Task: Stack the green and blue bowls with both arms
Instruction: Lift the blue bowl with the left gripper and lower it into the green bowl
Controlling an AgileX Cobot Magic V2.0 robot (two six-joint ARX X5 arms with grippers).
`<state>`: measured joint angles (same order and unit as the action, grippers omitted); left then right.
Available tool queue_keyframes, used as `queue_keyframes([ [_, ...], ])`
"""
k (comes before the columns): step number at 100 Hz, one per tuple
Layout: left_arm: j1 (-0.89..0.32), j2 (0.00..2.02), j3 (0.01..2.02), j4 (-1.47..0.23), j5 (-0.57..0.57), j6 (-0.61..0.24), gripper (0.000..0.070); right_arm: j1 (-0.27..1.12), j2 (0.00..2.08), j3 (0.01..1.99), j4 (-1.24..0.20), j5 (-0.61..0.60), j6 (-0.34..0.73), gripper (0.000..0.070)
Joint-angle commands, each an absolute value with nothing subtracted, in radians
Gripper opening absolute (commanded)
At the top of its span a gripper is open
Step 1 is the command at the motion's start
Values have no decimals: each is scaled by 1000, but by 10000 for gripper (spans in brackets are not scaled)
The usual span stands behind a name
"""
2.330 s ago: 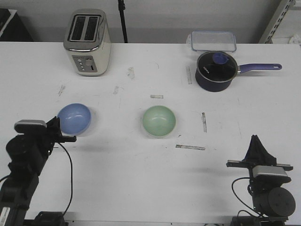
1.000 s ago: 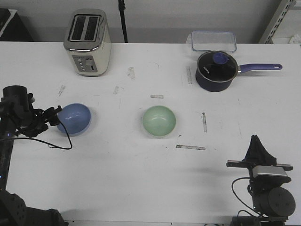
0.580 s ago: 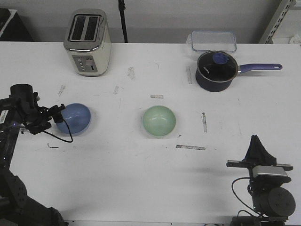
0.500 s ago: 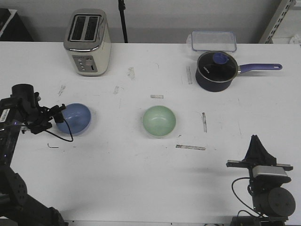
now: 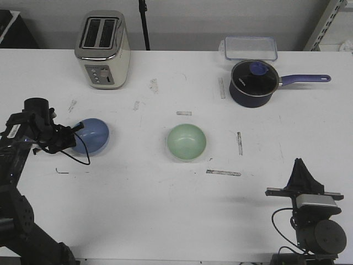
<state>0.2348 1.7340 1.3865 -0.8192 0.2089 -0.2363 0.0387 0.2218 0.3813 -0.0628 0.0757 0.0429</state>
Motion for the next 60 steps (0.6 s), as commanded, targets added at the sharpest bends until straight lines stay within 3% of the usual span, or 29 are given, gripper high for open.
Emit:
queue_keyframes([
  [1, 231, 1743, 1409, -843, 212, -258, 1, 40, 216, 385, -51, 78, 56, 9],
  [29, 146, 1687, 1533, -951, 211, -275, 1, 40, 216, 385, -51, 78, 56, 9],
  [60, -104, 1692, 1618, -938, 211, -326, 1, 40, 216, 385, -51, 78, 56, 9],
])
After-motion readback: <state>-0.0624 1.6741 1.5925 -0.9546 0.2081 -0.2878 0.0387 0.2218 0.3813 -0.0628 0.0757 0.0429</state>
